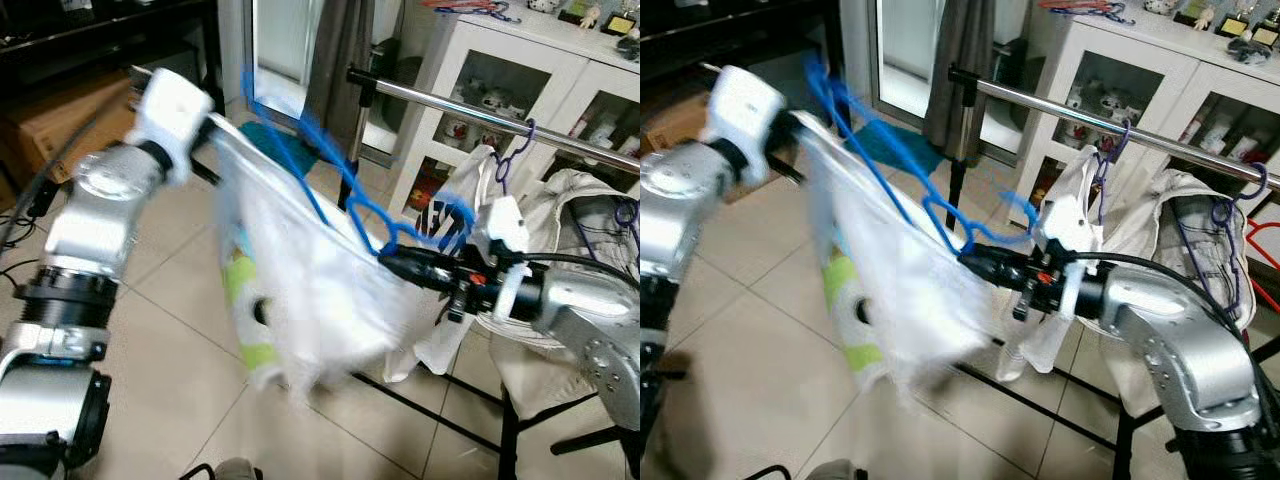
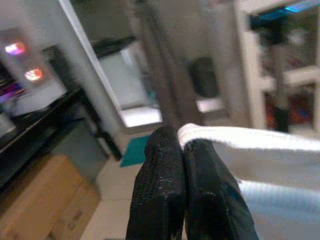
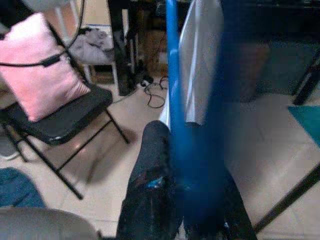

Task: Hang hanger

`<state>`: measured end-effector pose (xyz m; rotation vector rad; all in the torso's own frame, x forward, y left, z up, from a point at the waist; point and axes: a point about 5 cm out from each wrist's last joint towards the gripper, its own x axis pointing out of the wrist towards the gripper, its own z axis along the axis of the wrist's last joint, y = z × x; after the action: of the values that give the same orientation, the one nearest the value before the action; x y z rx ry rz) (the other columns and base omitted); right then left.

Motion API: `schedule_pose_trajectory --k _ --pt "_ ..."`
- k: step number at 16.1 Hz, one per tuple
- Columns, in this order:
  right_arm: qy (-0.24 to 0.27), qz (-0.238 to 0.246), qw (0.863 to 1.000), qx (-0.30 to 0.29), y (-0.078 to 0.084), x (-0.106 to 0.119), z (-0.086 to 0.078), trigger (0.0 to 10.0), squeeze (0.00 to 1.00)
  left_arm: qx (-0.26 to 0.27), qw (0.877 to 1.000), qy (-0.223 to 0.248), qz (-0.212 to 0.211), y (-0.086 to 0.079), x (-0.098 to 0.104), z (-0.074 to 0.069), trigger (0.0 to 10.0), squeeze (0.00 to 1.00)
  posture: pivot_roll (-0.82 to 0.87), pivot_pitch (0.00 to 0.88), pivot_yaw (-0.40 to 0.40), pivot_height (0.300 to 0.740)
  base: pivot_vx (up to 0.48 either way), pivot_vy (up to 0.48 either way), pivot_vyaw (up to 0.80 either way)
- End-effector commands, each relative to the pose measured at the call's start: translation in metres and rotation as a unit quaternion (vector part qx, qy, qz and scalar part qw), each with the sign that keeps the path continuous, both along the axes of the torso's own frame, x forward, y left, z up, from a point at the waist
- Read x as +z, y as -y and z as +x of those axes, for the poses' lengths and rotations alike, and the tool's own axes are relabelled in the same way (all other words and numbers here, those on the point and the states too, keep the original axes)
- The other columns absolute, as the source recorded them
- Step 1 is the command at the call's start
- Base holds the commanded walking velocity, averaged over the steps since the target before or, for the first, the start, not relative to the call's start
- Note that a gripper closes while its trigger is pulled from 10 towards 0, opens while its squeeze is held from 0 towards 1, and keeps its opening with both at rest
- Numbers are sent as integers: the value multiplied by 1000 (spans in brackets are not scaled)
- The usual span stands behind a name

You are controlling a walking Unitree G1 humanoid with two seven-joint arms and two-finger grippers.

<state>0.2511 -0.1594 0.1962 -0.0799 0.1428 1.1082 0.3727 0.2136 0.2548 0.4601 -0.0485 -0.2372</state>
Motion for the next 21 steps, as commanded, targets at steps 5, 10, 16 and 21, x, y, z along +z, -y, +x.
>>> schedule_pose_trajectory --k 5,10,16,21 --pt "-18 19 998 -61 2 -8 5 0 0 -36 994 24 -105 15 13 5 0 0 48 0 -75 740 0 0 0" --pt "-29 97 987 -123 -12 -9 15 0 0 -56 984 -18 -166 42 -27 -3 0 0 48 0 -72 740 0 0 0" --pt "-30 59 981 -183 -4 -21 24 10000 494 24 984 14 -178 21 -18 5 0 0 56 0 -79 740 0 0 0" --pt "-65 33 991 -113 1 -42 -3 10000 1000 21 965 32 -260 31 -10 11 0 0 48 0 -66 740 0 0 0"
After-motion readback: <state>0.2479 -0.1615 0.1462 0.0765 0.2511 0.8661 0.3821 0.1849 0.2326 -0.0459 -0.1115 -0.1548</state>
